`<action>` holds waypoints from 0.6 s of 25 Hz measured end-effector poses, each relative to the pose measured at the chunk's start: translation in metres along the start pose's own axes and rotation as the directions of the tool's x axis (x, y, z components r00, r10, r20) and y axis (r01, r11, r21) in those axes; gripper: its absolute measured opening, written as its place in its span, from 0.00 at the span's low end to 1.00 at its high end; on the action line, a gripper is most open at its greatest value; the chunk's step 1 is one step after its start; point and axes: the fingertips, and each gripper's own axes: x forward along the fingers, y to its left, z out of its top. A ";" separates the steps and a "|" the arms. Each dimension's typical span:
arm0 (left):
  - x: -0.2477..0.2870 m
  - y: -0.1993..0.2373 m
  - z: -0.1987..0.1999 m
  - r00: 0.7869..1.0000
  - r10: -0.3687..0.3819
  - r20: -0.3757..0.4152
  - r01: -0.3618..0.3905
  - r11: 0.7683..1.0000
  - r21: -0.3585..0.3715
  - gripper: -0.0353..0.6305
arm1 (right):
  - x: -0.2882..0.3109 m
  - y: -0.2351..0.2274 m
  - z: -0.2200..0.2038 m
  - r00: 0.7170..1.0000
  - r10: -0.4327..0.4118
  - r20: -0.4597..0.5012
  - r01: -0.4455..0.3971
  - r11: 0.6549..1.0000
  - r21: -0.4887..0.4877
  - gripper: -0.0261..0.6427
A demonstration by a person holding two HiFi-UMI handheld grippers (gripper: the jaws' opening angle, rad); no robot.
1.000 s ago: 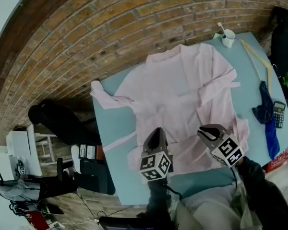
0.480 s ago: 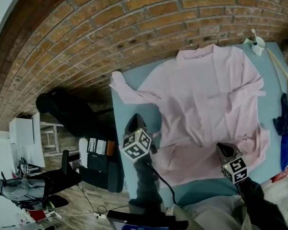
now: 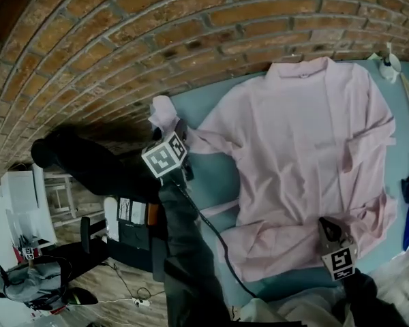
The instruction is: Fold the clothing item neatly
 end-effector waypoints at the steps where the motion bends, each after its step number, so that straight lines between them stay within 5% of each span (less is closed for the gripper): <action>1: 0.009 0.001 -0.003 1.000 0.002 -0.025 -0.001 1.000 0.015 0.59 | 0.002 0.000 0.001 1.000 0.001 -0.001 -0.001 1.000 0.007 0.04; 3: 0.017 0.003 -0.006 0.999 0.027 -0.040 -0.024 0.997 0.072 0.57 | 0.004 0.001 0.002 1.000 0.009 0.000 -0.009 1.000 0.017 0.04; 4: 0.017 0.003 -0.004 0.999 0.043 -0.029 -0.040 0.994 0.105 0.48 | 0.005 0.001 0.002 1.000 0.010 -0.001 -0.010 1.000 0.018 0.04; 5: 0.016 0.003 -0.001 0.999 0.052 -0.008 -0.051 0.990 0.130 0.28 | 0.004 0.001 0.001 1.000 0.007 -0.002 -0.007 1.000 0.018 0.04; 6: 0.013 0.000 0.005 0.998 0.047 0.030 -0.051 0.989 0.136 0.13 | 0.004 0.001 0.000 1.000 0.003 -0.002 -0.003 1.000 0.014 0.04; 8: -0.006 -0.011 0.026 0.983 -0.010 0.182 -0.009 0.995 0.103 0.12 | 0.002 0.000 0.000 1.000 -0.004 0.001 0.004 1.000 0.010 0.04; 10: -0.041 -0.034 0.058 0.924 -0.086 0.374 0.042 0.991 0.126 0.12 | 0.002 -0.001 0.001 1.000 -0.009 0.003 0.009 1.000 0.020 0.04; 12: -0.083 -0.079 0.086 0.846 -0.196 0.496 0.075 0.964 0.254 0.12 | 0.002 -0.002 0.002 1.000 -0.015 0.008 0.014 0.999 0.039 0.04; 15: -0.146 -0.181 0.111 0.713 -0.415 0.565 0.130 0.870 0.476 0.12 | 0.002 -0.004 0.001 0.999 -0.019 0.027 0.017 0.998 0.054 0.04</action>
